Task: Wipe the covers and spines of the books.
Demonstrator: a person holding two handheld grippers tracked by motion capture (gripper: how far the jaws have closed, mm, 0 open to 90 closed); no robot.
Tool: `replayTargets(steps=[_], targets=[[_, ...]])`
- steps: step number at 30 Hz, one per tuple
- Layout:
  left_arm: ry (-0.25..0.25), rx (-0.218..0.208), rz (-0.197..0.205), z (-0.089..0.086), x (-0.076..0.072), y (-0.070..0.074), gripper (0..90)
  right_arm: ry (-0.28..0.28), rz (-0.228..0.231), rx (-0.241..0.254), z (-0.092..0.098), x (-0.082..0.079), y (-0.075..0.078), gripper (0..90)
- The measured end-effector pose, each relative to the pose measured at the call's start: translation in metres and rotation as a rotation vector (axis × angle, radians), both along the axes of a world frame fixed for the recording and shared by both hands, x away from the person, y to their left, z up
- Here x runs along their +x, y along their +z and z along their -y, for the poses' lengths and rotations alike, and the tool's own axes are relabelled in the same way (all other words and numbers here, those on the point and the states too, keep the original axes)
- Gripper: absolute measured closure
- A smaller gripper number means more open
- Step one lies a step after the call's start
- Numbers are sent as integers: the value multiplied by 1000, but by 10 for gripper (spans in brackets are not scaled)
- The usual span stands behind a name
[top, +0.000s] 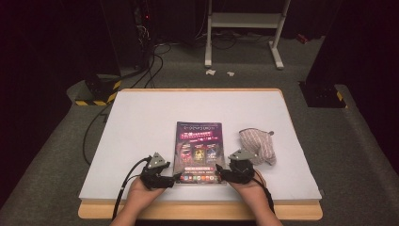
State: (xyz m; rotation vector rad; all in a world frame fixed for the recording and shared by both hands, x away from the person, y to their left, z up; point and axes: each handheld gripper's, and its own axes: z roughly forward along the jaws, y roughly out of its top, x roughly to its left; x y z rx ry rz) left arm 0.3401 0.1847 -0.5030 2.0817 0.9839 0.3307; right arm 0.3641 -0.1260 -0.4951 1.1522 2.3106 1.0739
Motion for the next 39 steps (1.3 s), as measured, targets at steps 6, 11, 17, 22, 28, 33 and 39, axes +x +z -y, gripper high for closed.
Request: replayTargets(steps=[6, 11, 17, 22, 28, 33, 39], targets=[[0, -8, -14, 3, -1, 0, 317, 4, -21, 2, -7, -2, -6, 317], [-3, -7, -26, 8, -2, -1, 291, 5, -49, 21, -10, -2, -8, 300], [3, -10, -33, 11, -3, 0, 290, 9, -64, 34, -10, -2, -9, 270], [11, -8, -27, 13, -4, 0, 306, 17, -72, 31, -13, -2, -10, 208], [14, -13, -21, 16, -5, -1, 323, -3, -73, 32, -16, -3, -10, 204], [12, -10, -18, 15, -5, -1, 332, -28, -74, 35, -18, -4, -10, 204], [19, -7, -13, 16, -6, -1, 343, -49, -79, 60, -17, -3, -10, 223]])
